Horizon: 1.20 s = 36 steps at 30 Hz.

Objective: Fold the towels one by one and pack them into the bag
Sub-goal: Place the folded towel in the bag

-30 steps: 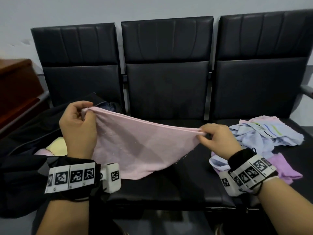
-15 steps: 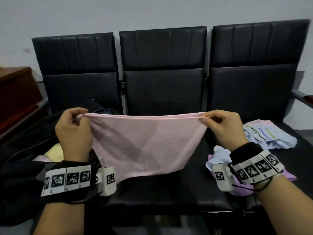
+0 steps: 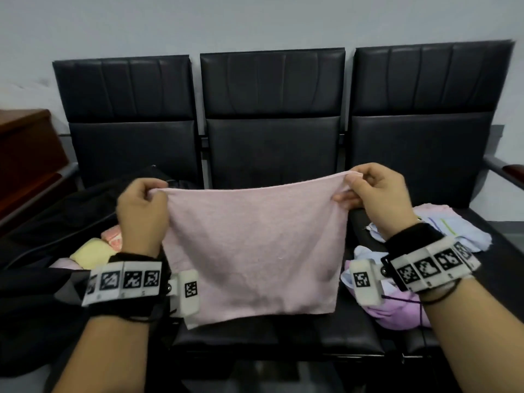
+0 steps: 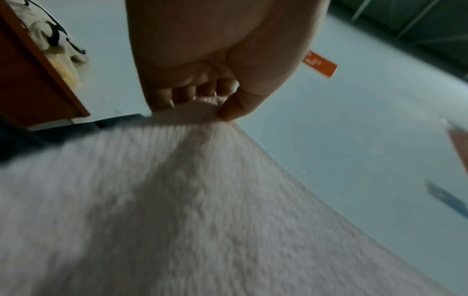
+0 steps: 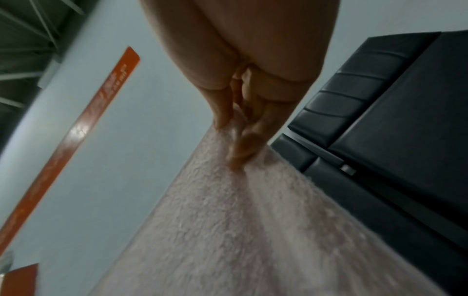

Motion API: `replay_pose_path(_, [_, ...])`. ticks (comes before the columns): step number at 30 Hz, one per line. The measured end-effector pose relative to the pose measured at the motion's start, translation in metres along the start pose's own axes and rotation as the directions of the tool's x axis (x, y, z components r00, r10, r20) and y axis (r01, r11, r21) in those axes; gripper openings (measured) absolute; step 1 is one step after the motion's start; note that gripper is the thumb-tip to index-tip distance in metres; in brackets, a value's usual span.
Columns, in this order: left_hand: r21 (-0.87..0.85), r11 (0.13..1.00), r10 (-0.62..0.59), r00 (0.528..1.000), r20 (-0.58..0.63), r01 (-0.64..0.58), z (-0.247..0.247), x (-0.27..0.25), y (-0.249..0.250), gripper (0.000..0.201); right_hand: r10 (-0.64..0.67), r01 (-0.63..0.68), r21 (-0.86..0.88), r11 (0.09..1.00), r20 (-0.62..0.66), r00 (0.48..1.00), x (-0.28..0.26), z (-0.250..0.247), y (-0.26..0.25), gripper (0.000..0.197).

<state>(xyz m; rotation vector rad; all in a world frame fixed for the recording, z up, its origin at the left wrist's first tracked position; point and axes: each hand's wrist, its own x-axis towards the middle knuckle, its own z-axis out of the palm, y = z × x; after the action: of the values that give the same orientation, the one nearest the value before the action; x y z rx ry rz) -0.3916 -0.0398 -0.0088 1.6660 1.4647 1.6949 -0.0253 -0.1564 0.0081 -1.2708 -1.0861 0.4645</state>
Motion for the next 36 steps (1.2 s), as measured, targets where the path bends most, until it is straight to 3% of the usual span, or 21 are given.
replay_pose_path(2, [0.035, 0.997, -0.07, 0.995, 0.074, 0.068, 0.015, 0.001, -0.013, 0.023, 0.041, -0.041, -0.019, 0.999, 0.01, 0.999, 0.01, 0.007, 0.013, 0.014])
replay_pose_path(5, [-0.001, 0.995, -0.098, 0.991, 0.089, 0.098, 0.026, 0.008, -0.018, 0.022, 0.012, -0.013, -0.043, 0.999, -0.031, 0.999, 0.024, 0.014, 0.019, 0.013])
replay_pose_path(10, [-0.156, 0.985, 0.079, 0.997, 0.0, -0.078, 0.014, 0.029, 0.014, 0.028, -0.164, 0.168, 0.03, 0.985, -0.105, 0.981, 0.042, 0.006, -0.008, 0.013])
replay_pose_path(13, [-0.196, 0.972, 0.128, 0.992, -0.015, -0.128, 0.004, 0.023, 0.02, 0.029, -0.225, 0.229, 0.037, 0.973, -0.093, 0.97, 0.027, -0.003, -0.012, 0.017])
replay_pose_path(16, [-0.225, 0.972, 0.084, 0.995, 0.046, -0.071, 0.005, 0.002, 0.002, 0.033, -0.192, 0.189, -0.037, 0.981, -0.084, 0.978, -0.003, -0.008, 0.013, 0.017])
replay_pose_path(19, [-0.154, 0.984, -0.063, 0.986, 0.156, 0.087, 0.012, -0.025, -0.032, 0.032, -0.067, 0.065, -0.064, 0.996, -0.022, 0.998, -0.036, -0.011, 0.056, 0.02])
replay_pose_path(22, [-0.018, 0.956, -0.28, 0.926, 0.255, 0.294, 0.016, -0.051, -0.066, 0.029, 0.119, -0.114, -0.092, 0.989, 0.042, 0.992, -0.065, -0.016, 0.094, 0.019])
replay_pose_path(26, [0.222, 0.918, -0.395, 0.798, 0.455, 0.328, 0.008, -0.081, -0.098, 0.031, 0.304, -0.294, -0.104, 0.95, 0.096, 0.948, -0.096, -0.027, 0.132, 0.019])
replay_pose_path(31, [0.318, 0.847, -0.532, 0.664, 0.525, 0.426, 0.007, -0.099, -0.113, 0.019, 0.408, -0.404, -0.058, 0.913, 0.129, 0.904, -0.111, -0.032, 0.155, 0.016])
replay_pose_path(33, [0.32, 0.841, -0.541, 0.662, 0.519, 0.436, 0.012, -0.101, -0.114, 0.019, 0.411, -0.406, -0.067, 0.912, 0.096, 0.907, -0.109, -0.029, 0.159, 0.012])
replay_pose_path(36, [0.296, 0.851, -0.524, 0.697, 0.489, 0.433, 0.025, -0.098, -0.113, 0.02, 0.412, -0.411, -0.06, 0.91, 0.009, 0.911, -0.1, -0.024, 0.161, 0.013])
